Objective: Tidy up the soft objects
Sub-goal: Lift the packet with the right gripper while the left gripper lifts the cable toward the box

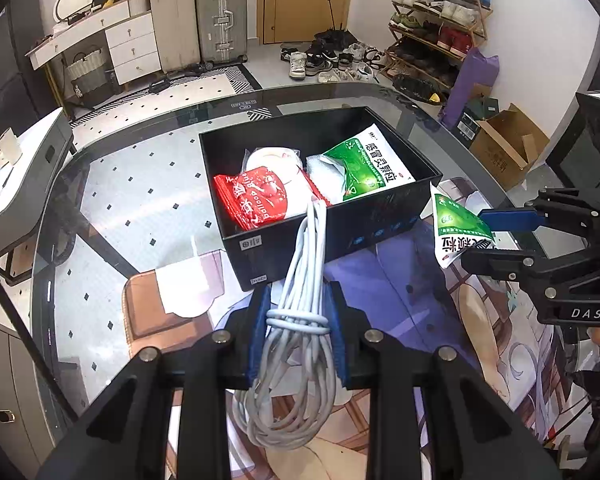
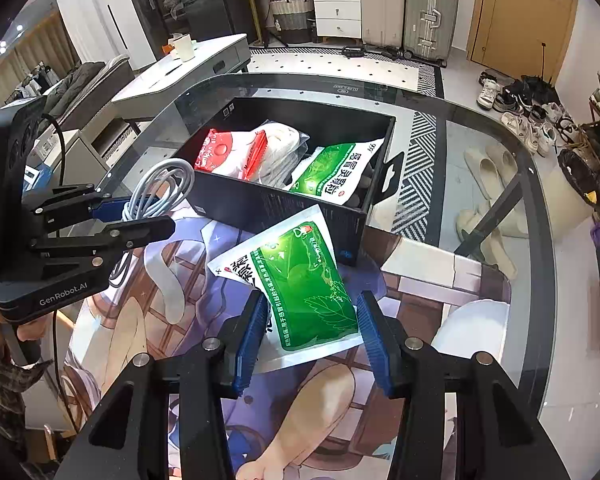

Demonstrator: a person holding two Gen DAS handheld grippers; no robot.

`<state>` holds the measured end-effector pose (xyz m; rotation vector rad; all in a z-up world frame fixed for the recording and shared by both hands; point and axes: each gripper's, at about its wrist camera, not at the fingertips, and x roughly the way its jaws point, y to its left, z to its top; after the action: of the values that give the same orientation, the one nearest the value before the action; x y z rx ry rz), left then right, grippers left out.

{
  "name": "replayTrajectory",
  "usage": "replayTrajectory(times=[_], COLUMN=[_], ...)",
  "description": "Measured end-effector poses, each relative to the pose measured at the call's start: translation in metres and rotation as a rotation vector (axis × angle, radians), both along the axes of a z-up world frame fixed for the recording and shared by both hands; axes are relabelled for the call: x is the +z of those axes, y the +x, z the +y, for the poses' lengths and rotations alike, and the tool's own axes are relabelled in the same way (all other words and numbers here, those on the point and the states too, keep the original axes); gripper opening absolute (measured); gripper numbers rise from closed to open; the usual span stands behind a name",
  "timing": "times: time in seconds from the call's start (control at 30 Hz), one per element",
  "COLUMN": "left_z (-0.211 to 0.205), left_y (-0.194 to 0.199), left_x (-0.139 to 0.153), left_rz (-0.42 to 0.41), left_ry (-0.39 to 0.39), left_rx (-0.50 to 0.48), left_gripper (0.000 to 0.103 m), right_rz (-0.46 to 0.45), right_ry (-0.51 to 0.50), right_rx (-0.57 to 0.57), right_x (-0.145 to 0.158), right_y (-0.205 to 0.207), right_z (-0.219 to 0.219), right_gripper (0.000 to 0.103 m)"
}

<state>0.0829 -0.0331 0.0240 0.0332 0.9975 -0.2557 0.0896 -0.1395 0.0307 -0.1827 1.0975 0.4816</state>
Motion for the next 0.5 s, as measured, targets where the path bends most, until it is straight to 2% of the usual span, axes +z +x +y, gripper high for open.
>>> replayTrajectory(times=[0.5], left_z=[0.004], left_y=[0.009], left_x=[0.018], left_rz=[-0.031], left_ry=[0.001], left_rx=[0.02], left_gripper=[0.026], right_rz=[-0.041], right_ry=[0.027], right_rx=[0.003], right_x=[0.027], right_y=[0.016], right_z=[0.009], right_gripper=[0.047])
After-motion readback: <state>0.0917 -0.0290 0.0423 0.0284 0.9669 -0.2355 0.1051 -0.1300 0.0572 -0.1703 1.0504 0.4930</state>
